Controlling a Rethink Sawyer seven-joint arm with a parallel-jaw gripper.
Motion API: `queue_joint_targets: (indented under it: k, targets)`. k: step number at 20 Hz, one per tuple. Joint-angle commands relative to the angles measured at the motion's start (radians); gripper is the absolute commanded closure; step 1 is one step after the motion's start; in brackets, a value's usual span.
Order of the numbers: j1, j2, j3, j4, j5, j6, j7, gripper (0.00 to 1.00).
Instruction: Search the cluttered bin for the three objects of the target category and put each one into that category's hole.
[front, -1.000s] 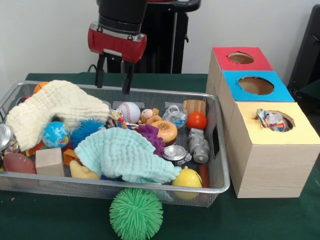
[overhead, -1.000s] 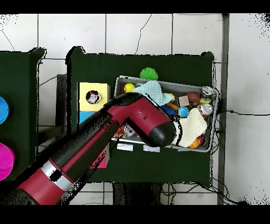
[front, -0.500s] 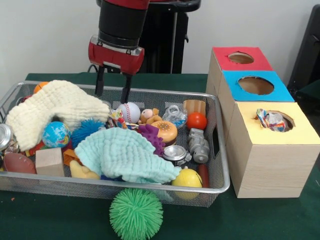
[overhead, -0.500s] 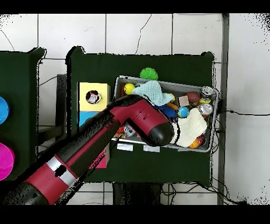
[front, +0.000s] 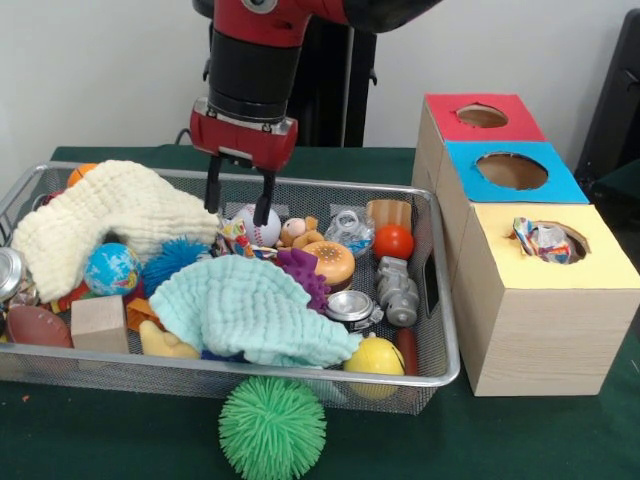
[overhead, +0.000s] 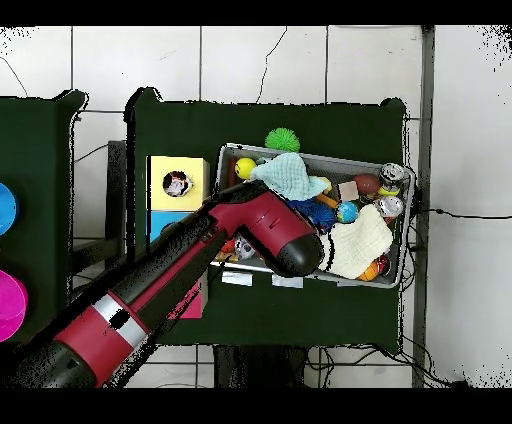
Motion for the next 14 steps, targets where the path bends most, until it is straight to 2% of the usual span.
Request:
queue_joint_targets:
  k: [1, 6, 14]
  targets:
    - [0.000, 0.060, 0.163, -0.091, 0.086, 0.086, 0.145, 0.00]
    - [-0.009, 0.086, 0.159, -0.107, 0.082, 0.110, 0.143, 0.00]
    - [-0.014, 0.135, 0.151, -0.129, 0.051, 0.081, 0.207, 0.00]
